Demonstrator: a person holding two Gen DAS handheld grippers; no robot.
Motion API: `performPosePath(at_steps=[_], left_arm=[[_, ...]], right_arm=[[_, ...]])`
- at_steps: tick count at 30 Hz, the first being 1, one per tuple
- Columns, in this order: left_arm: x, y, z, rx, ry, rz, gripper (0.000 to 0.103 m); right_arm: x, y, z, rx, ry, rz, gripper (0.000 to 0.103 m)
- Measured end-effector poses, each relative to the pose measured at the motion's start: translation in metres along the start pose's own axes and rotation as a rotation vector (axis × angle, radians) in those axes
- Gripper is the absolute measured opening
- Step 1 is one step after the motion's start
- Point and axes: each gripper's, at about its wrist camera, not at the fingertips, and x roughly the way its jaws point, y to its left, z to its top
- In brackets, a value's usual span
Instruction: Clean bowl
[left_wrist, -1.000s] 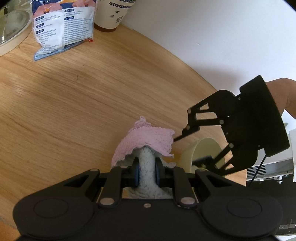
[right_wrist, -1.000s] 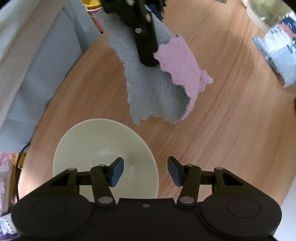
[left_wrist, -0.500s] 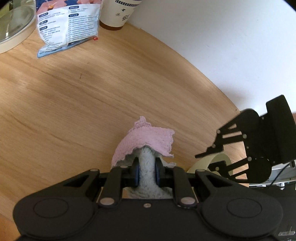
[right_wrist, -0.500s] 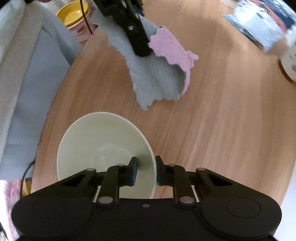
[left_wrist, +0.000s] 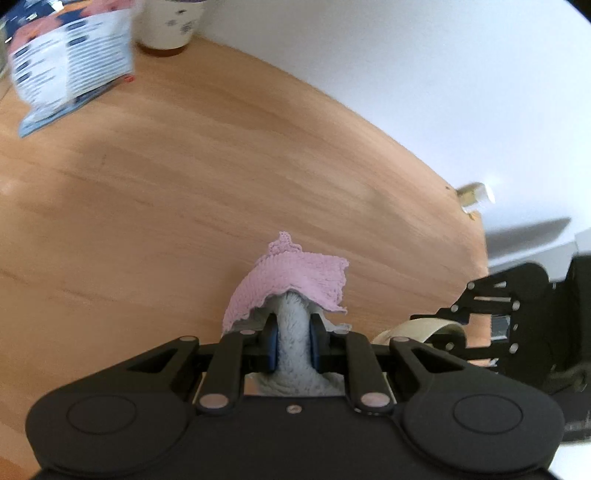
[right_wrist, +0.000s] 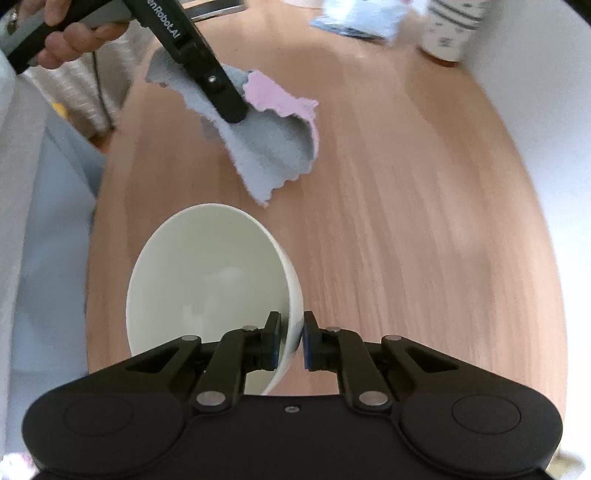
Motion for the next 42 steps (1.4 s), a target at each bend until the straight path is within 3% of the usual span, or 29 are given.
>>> performPosePath(at_steps=[4,8,16,25,29,32,34,42], left_arm=[[0.003,-0.003,0.005,0.026,0.019,-0.017,0.015],[-0.001,-0.01,0.012,0.057,0.016,-0.054,0.015],[-0.003,-0.031,0.014,0.128,0.04,-0.138,0.015],[-0.017,-0.043,0.026,0.109,0.013,-0.283,0.015],[-0.016,-0.053,0.03,0.149,-0.014,-0.279,0.015],[-0.016,-0.051,0.033,0.155,-0.011,-0.288,0.015],[-0.016,-0.056,0.032,0.209,-0.033,-0.259,0.015],[-0.012,-0.061,0.026,0.328,-0.065,-0.15,0.015]], right_arm=[[-0.005,0.049,-0.002,0.048,-0.038,-0.222,0.013],[-0.013,0.07,-0.012,0.093,-0.065,-0.322,0.01],[-0.02,0.083,-0.025,0.213,-0.124,-0.456,0.009],[-0.024,0.082,-0.015,0.429,-0.215,-0.612,0.01],[-0.034,0.074,0.0,0.561,-0.312,-0.632,0.01],[-0.033,0.078,0.008,0.546,-0.331,-0.65,0.013],[-0.038,0.08,0.016,0.587,-0.37,-0.642,0.013],[-0.039,0.089,0.022,0.629,-0.379,-0.659,0.015]])
